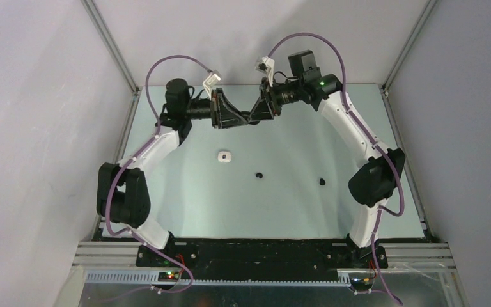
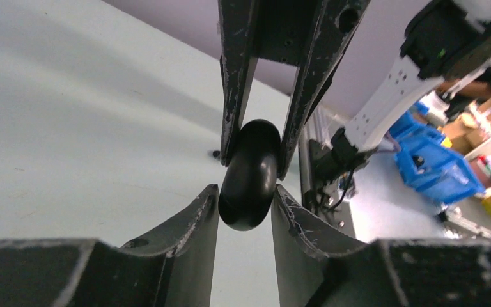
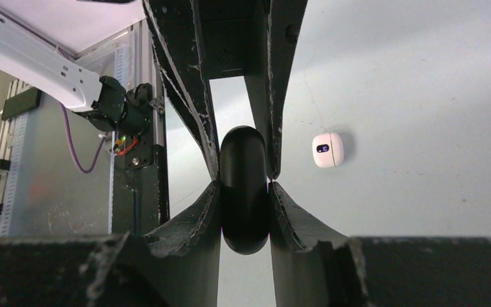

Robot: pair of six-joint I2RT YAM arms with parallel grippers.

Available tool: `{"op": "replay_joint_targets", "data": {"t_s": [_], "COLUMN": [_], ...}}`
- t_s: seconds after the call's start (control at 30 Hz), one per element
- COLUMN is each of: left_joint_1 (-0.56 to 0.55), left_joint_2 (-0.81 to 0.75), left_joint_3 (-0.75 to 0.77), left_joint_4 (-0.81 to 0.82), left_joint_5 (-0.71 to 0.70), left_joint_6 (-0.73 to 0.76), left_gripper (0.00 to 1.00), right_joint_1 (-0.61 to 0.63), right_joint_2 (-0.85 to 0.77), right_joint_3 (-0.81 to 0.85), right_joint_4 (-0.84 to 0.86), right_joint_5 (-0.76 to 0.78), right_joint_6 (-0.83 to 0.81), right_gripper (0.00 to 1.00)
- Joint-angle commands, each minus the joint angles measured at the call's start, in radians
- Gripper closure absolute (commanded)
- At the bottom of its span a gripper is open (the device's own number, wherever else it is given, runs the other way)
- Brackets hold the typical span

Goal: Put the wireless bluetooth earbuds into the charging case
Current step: Open the charging case.

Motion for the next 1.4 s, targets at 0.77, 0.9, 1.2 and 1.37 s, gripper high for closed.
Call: {"op": "replay_joint_targets", "data": {"t_s": [0.77,0.9,1.2,1.37], "left_joint_1": [-0.038,-0.037,-0.039,-0.04], "left_joint_2": [0.028,0.031,0.037,0.043], "left_joint_3": [-0.045,-0.049,-0.044,-0.049], "left_joint_4": [0.735,0.735,0.735,0.735], "left_joint_5": [-0.058,-0.063,-0.062,-0.06], "left_joint_6": [-0.551,-0.552,-0.553,-0.552], "left_gripper": [0.51,0.51,0.54,0.49], "right_joint_1": [-0.054,-0.053,-0.052,-0.051], "right_joint_2": [-0.151,-0.149,-0.149,-0.141], "right_joint_3": [-0.099,-0.092,-0.092,-0.079], "right_joint_4": [0.273,0.271,0.267,0.274], "right_joint_5": [-0.061,-0.065,-0.059,-0.066], "right_joint_6": [0.228,0.224,0.216,0.226], "right_gripper": [1.0,1.0,1.0,1.0]}}
